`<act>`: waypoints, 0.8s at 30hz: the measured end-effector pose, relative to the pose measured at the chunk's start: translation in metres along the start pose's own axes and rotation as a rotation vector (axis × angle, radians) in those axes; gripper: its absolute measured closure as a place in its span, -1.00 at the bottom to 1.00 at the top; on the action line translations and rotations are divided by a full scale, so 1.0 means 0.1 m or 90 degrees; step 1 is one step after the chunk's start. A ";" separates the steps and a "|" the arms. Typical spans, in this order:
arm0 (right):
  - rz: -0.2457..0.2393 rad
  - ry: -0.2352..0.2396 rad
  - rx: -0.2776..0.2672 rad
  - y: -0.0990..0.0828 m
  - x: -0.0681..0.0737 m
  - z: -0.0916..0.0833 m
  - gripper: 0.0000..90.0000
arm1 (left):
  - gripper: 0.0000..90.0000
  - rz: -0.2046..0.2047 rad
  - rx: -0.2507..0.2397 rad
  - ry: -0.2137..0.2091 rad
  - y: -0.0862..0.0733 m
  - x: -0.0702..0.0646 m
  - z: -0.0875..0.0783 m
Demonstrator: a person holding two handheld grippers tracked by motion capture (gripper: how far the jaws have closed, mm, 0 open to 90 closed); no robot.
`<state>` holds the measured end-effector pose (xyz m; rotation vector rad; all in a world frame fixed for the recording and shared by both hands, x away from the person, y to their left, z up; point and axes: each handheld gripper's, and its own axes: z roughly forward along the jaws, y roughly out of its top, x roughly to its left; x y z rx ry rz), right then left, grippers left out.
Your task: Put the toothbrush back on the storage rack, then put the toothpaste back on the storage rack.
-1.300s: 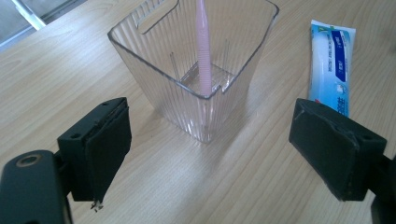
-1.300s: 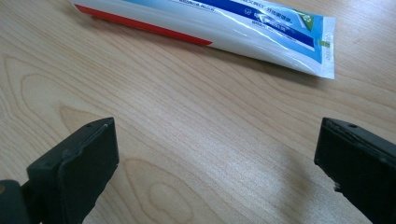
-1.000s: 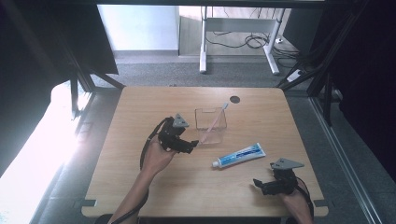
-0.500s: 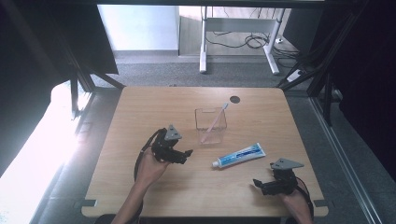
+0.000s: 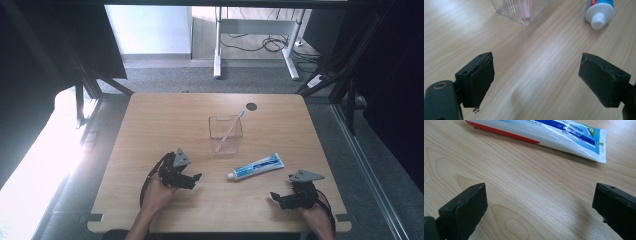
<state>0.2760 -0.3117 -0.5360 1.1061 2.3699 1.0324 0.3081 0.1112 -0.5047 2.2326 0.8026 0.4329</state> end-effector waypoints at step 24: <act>-0.030 -0.003 0.005 0.03 0.04 -0.02 -1.00 | -0.70 -0.031 0.001 -0.011 -0.26 -0.03 0.00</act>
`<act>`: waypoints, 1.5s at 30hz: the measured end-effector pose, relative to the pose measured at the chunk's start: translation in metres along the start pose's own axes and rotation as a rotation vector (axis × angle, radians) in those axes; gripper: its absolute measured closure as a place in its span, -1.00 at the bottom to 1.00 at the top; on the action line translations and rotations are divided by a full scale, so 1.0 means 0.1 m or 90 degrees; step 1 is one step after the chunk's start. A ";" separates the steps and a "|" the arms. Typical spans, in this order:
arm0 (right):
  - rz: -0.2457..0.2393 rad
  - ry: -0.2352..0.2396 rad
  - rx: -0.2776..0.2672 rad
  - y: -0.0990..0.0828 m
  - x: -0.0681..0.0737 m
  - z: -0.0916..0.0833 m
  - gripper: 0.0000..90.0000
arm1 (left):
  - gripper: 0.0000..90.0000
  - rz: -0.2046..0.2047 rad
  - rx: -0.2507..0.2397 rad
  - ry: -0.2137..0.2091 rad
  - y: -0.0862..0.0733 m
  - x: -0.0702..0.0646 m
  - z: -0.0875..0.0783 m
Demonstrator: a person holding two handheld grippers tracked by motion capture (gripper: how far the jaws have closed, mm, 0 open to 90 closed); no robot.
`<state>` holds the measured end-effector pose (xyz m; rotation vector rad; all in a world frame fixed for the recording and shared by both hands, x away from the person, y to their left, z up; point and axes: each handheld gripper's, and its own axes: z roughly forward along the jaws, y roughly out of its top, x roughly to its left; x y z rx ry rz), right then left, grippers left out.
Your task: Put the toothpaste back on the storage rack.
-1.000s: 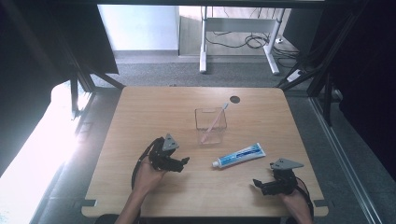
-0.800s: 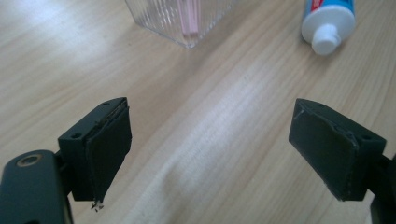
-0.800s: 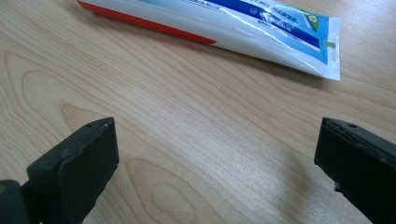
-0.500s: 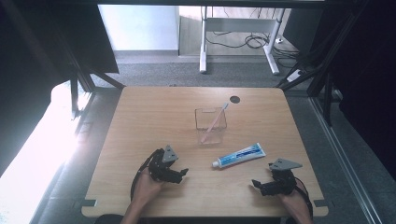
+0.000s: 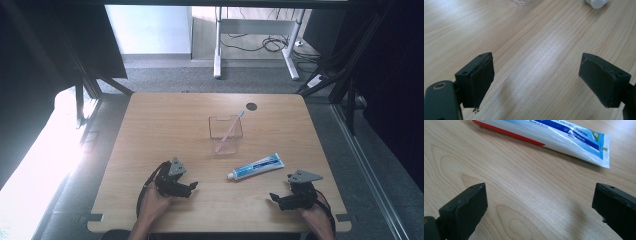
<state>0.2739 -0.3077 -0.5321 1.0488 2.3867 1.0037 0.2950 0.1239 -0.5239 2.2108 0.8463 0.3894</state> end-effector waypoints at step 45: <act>0.054 0.113 0.041 0.67 0.07 0.14 0.86 | -0.70 -0.005 -0.037 -0.028 -0.04 0.07 -0.11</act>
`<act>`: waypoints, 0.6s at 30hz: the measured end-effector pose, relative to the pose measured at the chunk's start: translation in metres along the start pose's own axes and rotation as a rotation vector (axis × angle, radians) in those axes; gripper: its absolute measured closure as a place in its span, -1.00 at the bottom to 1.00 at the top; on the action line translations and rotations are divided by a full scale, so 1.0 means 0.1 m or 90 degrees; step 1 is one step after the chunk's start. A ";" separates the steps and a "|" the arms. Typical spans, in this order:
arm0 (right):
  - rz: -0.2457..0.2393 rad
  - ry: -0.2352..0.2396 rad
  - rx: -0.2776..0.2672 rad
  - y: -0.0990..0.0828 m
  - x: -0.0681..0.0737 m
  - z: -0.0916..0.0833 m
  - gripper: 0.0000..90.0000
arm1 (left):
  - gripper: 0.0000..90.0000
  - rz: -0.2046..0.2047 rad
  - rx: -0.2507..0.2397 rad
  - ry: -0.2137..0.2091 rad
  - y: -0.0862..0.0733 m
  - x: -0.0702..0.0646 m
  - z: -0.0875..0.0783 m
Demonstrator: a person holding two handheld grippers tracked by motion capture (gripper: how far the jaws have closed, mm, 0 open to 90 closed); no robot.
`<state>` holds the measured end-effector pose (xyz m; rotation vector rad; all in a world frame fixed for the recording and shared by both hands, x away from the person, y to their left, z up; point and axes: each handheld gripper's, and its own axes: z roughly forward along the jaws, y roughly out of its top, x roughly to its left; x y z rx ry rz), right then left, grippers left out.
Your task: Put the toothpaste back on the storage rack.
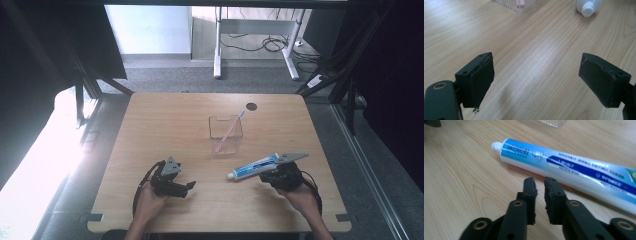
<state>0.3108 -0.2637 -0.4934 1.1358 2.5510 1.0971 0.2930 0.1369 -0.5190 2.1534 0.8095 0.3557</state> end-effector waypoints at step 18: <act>-0.019 0.010 0.005 0.42 0.11 0.25 1.00 | -0.71 -0.009 0.005 0.009 -0.01 0.03 -0.02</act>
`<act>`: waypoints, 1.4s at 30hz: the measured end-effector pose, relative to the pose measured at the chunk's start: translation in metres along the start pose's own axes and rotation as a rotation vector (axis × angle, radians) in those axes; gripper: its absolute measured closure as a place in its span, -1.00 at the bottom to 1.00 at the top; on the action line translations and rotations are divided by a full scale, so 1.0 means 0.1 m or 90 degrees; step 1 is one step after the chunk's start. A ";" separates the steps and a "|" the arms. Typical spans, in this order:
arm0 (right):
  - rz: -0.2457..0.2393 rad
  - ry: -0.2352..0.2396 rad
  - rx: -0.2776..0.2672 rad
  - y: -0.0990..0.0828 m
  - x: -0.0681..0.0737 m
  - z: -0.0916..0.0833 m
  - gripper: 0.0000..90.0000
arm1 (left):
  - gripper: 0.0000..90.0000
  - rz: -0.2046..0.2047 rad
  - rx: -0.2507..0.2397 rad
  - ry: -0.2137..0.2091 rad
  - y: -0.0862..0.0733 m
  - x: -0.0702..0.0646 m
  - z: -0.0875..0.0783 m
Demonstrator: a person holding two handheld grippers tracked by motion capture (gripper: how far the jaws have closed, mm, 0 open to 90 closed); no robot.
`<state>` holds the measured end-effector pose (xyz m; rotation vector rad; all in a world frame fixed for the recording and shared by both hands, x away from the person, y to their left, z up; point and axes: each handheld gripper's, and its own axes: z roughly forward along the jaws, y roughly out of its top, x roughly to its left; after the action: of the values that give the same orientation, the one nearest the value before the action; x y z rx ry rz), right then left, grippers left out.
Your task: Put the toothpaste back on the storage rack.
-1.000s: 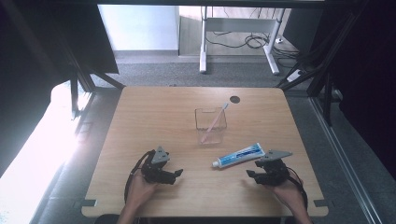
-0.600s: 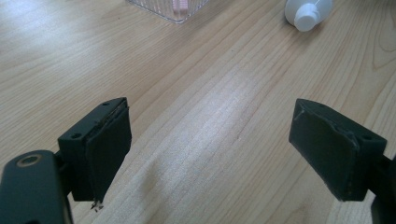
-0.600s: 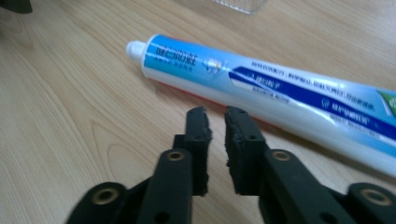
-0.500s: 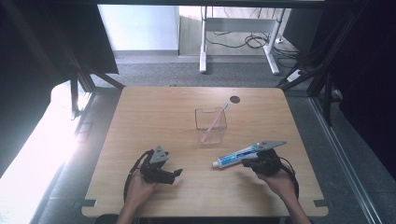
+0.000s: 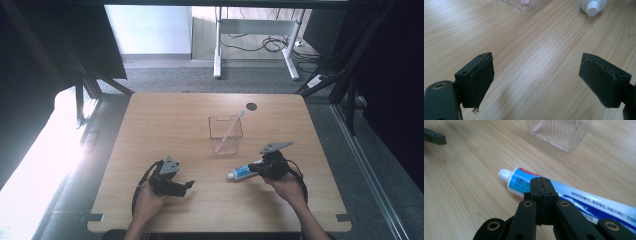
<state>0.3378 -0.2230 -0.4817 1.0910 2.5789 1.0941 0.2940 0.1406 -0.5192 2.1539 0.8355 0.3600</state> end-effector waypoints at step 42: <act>-0.022 0.029 0.048 0.04 0.25 0.33 1.00 | -0.71 -0.008 -0.017 -0.017 0.01 -0.02 -0.01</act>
<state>0.3340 -0.1853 -0.4987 1.0455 2.6843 1.0348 0.2926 0.1394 -0.5177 2.1237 0.8246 0.3326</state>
